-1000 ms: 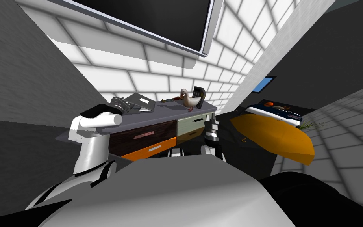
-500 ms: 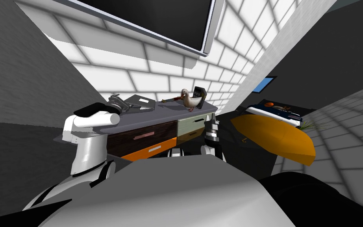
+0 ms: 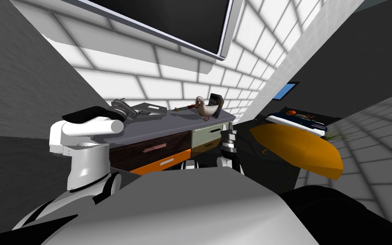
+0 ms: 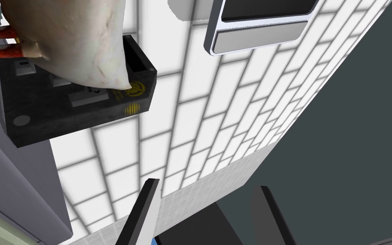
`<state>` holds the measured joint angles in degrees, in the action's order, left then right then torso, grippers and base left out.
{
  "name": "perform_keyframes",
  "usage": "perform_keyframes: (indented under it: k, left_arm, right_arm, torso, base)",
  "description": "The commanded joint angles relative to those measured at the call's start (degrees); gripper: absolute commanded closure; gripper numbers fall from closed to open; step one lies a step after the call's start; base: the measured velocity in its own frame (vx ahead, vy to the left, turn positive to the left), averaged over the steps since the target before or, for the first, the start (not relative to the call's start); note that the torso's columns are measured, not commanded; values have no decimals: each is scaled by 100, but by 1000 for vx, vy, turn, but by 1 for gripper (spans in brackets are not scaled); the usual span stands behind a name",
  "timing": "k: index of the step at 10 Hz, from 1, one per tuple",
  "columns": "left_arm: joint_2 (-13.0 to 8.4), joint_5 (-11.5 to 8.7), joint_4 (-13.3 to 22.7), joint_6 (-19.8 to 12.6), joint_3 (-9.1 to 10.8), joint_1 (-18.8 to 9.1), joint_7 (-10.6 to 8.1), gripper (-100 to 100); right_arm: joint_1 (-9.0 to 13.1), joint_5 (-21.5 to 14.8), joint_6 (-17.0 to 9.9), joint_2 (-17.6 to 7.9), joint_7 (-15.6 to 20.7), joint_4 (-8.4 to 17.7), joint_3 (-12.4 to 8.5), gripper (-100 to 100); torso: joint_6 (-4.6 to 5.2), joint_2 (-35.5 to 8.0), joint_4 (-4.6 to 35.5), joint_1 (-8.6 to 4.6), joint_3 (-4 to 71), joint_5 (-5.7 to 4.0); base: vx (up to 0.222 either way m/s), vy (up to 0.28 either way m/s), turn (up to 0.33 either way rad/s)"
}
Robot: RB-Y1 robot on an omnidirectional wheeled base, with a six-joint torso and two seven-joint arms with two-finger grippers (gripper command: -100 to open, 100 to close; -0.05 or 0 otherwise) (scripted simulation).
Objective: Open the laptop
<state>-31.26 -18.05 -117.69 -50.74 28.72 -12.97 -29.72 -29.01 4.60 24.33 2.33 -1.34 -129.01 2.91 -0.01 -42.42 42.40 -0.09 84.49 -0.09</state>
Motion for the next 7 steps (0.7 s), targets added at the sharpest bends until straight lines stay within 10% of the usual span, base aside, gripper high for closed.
perform_keyframes:
  k: [1, 2, 7]
  left_arm:
    - [-45, -33, -132, -133, 43, 20, -39, -100]
    - [-48, -36, -146, -165, 47, 25, -48, 0]
    - [-39, -37, -131, -178, 38, 39, -45, 0]
  right_arm:
    - [0, 0, 0, 0, 0, 0, 0, 0]
    - [0, 0, 0, 0, 0, 0, 0, 0]
    - [0, 0, 0, 0, 0, 0, 0, 0]
  torso:
    - [0, 0, 0, 0, 0, 0]
    - [2, 2, -4, 1, 1, 3]
    - [1, 13, -12, 9, 8, 9]
  base:
    - [12, 4, 2]
    - [0, 0, 0]
    - [0, 0, 0]
